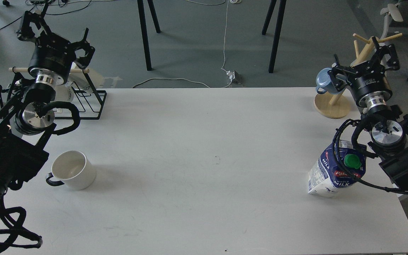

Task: Place cup and milk with both arms
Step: 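Lower the left gripper toward the white mug's rim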

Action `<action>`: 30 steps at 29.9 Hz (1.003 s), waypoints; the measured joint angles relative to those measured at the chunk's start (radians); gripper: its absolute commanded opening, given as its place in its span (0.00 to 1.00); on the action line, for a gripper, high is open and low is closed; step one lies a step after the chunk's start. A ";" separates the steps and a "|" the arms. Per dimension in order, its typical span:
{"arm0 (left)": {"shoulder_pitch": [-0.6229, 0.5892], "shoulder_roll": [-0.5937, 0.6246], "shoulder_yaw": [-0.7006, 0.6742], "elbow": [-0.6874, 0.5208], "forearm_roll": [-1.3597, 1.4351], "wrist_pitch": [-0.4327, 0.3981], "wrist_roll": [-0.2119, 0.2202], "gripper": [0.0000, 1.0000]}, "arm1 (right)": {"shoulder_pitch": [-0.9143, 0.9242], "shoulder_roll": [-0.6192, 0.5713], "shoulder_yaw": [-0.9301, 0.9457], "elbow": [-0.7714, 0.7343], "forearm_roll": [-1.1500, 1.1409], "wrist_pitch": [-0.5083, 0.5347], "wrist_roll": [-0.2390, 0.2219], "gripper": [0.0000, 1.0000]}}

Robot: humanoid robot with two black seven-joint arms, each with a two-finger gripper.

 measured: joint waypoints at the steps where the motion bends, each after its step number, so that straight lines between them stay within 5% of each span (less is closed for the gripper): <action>1: 0.001 0.001 0.000 0.000 0.001 -0.001 -0.001 1.00 | 0.000 0.000 0.000 -0.002 -0.001 0.000 0.000 0.99; 10: 0.016 0.055 0.027 -0.013 0.015 0.009 0.014 1.00 | 0.001 -0.004 -0.006 0.044 -0.007 0.000 0.000 0.99; 14: 0.081 0.158 0.119 -0.121 0.037 -0.020 0.029 1.00 | -0.011 -0.027 -0.003 0.121 -0.008 0.000 0.000 0.99; 21: 0.272 0.367 0.181 -0.363 0.382 -0.012 -0.054 0.97 | -0.016 -0.051 0.001 0.171 -0.007 0.000 0.004 0.99; 26: 0.367 0.522 0.180 -0.406 0.759 -0.002 -0.167 0.94 | -0.018 -0.054 0.020 0.160 -0.007 0.000 0.008 0.99; 30: 0.406 0.630 0.184 -0.410 0.974 0.047 -0.192 0.90 | -0.018 -0.057 0.035 0.158 -0.007 0.000 0.008 0.99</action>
